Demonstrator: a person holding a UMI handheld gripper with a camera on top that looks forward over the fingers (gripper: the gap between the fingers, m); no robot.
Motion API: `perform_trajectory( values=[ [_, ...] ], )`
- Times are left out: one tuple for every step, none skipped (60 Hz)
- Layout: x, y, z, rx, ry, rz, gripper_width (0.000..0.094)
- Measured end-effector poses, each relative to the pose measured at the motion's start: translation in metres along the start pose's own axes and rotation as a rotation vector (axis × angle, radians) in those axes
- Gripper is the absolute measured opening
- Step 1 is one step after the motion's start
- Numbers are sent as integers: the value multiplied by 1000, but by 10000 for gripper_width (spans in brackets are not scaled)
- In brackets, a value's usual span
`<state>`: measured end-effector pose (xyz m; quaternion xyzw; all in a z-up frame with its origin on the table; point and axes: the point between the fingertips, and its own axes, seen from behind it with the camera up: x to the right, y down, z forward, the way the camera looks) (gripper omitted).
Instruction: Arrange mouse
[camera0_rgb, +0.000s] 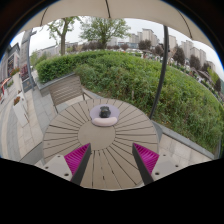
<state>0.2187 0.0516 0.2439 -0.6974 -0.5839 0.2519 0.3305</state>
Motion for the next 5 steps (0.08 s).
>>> perform_trajectory(
  values=[
    [0,0,-1,0,1,-1,854],
    [0,-1,-1,2,1,-1,856],
    [0,-2,-2,4,-2,0,855],
    [-1,-2,-3,6,-6,3,855],
    [-2,-3,-3,8,-10,7,856]
  ],
)
